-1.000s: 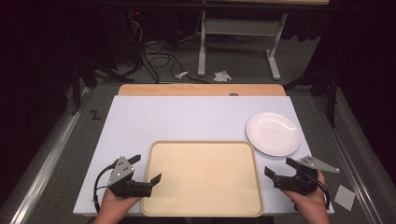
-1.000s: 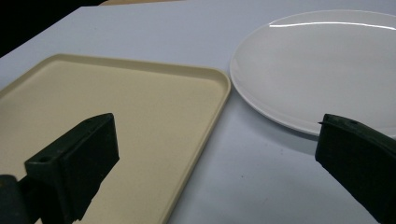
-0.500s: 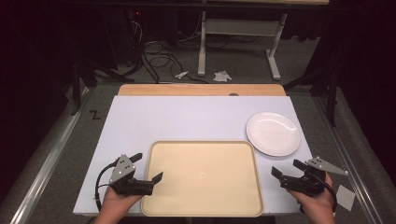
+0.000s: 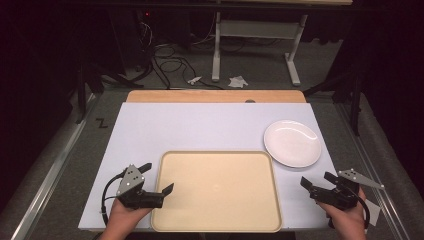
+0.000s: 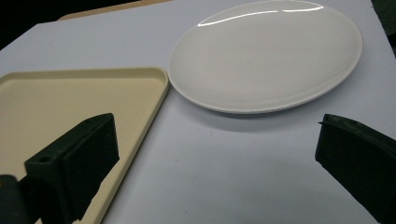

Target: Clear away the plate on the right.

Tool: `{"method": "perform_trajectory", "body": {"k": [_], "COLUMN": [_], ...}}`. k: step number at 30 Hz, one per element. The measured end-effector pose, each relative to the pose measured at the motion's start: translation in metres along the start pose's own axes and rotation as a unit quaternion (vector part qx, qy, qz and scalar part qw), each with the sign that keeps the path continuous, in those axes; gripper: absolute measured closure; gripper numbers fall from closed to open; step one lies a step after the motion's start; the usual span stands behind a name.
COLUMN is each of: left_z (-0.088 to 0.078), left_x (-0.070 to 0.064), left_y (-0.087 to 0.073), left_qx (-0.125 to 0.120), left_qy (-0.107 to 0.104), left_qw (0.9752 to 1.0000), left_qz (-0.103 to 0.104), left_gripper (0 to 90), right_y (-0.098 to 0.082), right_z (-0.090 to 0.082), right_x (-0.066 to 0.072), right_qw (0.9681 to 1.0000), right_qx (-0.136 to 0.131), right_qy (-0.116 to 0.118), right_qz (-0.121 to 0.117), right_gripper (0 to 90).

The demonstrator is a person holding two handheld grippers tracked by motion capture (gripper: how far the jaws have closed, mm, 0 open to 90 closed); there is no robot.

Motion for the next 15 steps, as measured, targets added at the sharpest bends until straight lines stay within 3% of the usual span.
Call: {"method": "perform_trajectory", "body": {"k": [15], "left_z": [-0.003], "left_x": [0.003], "left_y": [0.001], "left_qx": [-0.006], "left_qy": [0.001], "left_qw": [1.0000], "left_qz": [-0.004], "left_gripper": [1.8], "right_y": [0.011], "right_z": [0.000], "right_x": [0.007], "right_qw": [1.0000], "right_qx": [-0.005], "right_qy": [0.000], "right_qz": [-0.004], "right_gripper": [0.0]}}
Point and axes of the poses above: each handheld gripper's, and its own axes: z roughly forward along the jaws, y roughly out of its top, x roughly to its left, the point moved 7 cm from there along z, roughly forward along the jaws, and after that the axes turned 5 degrees about -y, right-handed, at the moved point
